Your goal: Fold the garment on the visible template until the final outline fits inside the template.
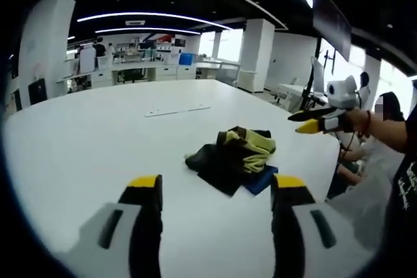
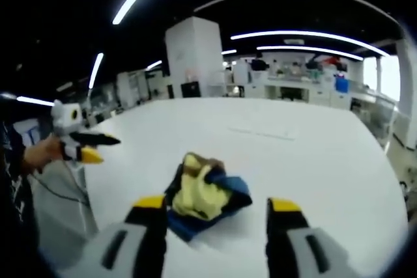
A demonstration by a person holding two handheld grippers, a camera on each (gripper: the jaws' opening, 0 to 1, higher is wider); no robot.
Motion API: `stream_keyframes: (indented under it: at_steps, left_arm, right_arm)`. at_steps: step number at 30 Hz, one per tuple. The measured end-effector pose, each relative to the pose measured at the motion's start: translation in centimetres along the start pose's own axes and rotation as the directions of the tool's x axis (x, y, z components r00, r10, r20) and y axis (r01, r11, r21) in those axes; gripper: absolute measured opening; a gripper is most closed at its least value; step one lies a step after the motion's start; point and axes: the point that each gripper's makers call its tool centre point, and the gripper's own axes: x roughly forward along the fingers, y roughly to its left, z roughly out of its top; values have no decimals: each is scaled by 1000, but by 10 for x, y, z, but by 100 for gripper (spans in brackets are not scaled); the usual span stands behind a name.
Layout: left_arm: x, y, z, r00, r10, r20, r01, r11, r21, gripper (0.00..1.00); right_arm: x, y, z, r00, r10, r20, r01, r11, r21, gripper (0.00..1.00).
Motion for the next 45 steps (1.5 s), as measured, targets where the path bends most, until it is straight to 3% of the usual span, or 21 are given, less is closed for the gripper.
stream_keyframes:
  at_steps: [11,24,37,45]
  left_arm:
    - [30,-14,1,998,-61,-26,61,998,-7,55]
    - [69,-35,-9,988,-136,-76,136,991,-7,43]
    - [109,-50,-20,982,-162,-96,158,986,-46,34]
    - [127,-63,-39,970,-186,-157,185,982,-23,25]
  right_arm:
    - [24,-5,9,1000,22,13,-22,1000,6,43]
    - [51,-8,2,998,55,-36,-57,997,-61,32]
    - [67,-6,-8,993,63,-102,-82,978,-193,19]
    - [71,-2,-13,989,67,-132,-100,958,-269,11]
